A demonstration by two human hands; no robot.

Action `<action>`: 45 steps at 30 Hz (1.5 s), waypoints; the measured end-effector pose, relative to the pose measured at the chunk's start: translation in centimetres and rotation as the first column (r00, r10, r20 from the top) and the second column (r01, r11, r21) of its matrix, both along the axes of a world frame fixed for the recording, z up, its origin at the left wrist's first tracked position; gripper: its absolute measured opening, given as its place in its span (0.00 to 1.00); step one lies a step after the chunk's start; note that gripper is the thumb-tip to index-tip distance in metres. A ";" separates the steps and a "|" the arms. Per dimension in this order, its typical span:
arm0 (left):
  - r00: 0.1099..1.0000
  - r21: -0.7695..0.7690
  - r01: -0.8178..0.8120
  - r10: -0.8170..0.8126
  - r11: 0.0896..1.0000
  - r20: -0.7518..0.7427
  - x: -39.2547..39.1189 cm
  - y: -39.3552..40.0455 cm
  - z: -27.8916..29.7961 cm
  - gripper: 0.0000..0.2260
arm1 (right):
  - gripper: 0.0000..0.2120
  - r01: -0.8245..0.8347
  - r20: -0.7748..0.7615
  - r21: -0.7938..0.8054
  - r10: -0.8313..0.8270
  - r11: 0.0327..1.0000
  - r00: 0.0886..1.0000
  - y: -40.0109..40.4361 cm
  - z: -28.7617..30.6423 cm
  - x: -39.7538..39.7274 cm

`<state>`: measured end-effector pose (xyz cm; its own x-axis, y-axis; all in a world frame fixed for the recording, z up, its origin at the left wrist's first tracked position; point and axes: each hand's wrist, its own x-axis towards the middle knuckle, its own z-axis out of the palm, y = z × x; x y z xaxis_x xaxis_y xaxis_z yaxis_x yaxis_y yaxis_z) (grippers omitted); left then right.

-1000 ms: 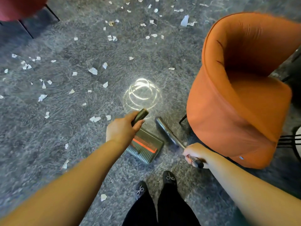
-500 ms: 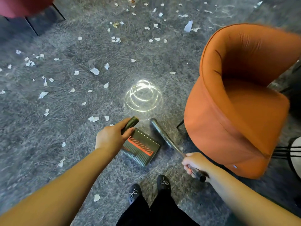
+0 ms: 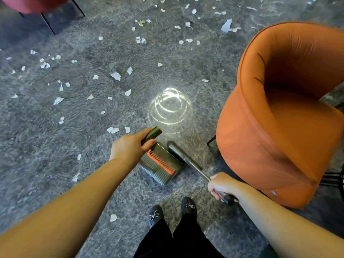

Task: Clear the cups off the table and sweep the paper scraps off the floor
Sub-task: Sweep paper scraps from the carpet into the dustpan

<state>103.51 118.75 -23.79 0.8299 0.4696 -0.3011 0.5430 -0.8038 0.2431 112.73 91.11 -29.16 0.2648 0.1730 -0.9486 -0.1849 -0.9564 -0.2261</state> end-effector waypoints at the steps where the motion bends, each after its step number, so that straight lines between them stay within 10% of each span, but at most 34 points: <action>1: 1.000 0.002 -0.001 0.001 1.000 0.001 0.0 0.0 0.0 0.18 | 0.23 0.023 -0.020 0.017 -0.022 1.000 1.000 -0.1 0.4 -0.3; 9: 0.998 -0.036 -0.051 0.052 0.998 0.039 -1.7 0.5 -0.3 0.19 | 0.27 0.288 -0.006 0.074 -0.289 0.955 0.957 -2.4 1.0 -0.9; 23: 0.995 0.001 -0.100 0.099 0.995 0.016 -3.2 0.4 -0.1 0.19 | 0.26 -0.144 -0.016 -0.058 0.143 0.988 0.990 -0.2 -1.2 -1.1; 34: 0.971 -0.080 -0.228 0.233 0.970 0.056 -6.7 1.3 0.2 0.17 | 0.31 0.176 -0.063 0.095 -0.171 0.980 0.983 -2.7 3.0 -1.5; 45: 0.849 -0.092 -0.508 0.516 0.857 0.113 -16.5 0.6 3.0 0.18 | 0.33 -0.016 -0.008 0.210 0.018 0.978 1.000 1.7 2.2 -1.8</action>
<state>86.97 119.38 -20.83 0.5100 0.8239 -0.2471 0.8342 -0.4035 0.3760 110.96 92.82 -26.93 0.2508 0.3734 -0.8931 -0.1719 -0.8908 -0.4206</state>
